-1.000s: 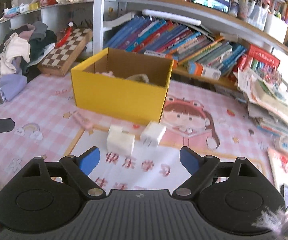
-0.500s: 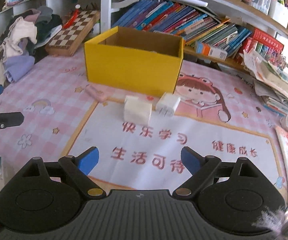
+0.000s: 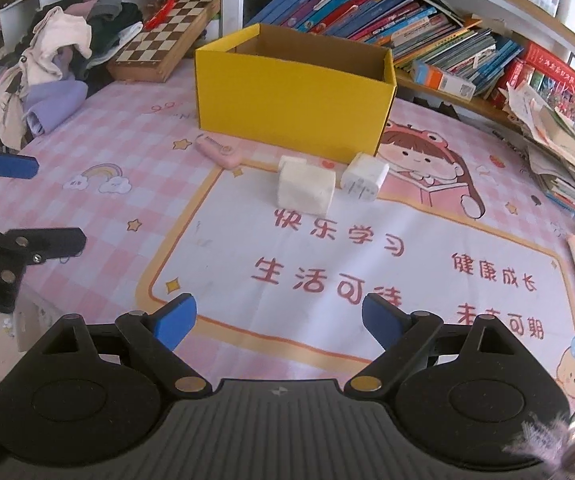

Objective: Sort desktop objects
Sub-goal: 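Move right gripper toward the white cube charger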

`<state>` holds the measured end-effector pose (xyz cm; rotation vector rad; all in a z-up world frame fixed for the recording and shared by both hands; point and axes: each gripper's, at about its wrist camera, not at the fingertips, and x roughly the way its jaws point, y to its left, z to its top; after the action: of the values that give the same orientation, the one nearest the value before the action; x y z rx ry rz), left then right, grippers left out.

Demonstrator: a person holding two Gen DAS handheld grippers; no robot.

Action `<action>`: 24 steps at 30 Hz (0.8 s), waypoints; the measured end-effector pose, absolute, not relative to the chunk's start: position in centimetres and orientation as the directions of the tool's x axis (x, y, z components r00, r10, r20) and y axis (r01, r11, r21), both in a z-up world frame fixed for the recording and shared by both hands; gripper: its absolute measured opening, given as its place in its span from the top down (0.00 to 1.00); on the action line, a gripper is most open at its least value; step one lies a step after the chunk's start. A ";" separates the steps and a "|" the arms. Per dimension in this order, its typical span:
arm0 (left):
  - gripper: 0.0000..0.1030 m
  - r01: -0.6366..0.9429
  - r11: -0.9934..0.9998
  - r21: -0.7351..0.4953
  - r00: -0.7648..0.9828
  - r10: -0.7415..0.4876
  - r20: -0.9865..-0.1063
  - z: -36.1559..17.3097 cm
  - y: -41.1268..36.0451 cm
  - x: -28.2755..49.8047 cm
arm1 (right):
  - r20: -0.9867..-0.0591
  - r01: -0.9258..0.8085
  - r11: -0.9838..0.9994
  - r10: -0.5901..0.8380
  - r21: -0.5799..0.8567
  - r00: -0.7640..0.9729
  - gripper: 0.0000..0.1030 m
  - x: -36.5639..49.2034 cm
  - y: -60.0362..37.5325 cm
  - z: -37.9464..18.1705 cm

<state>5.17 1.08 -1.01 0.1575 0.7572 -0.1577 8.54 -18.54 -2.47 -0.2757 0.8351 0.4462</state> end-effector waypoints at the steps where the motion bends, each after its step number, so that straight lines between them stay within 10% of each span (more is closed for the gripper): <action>1: 0.05 0.202 0.976 0.083 0.710 -0.087 -0.699 -1.2 1.0 5.2 | -0.766 -0.485 0.873 0.272 -0.059 0.582 0.12 8.5 -18.5 -2.6; 24: 0.05 0.277 0.956 0.097 0.674 -0.121 -0.728 -2.1 -1.4 5.8 | -0.781 -0.480 0.875 0.254 -0.066 0.570 0.12 8.7 -18.9 -3.3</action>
<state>5.80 -1.43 -2.15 0.2064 0.8013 -0.2254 8.72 -18.92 -3.31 -0.2851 0.8628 0.4375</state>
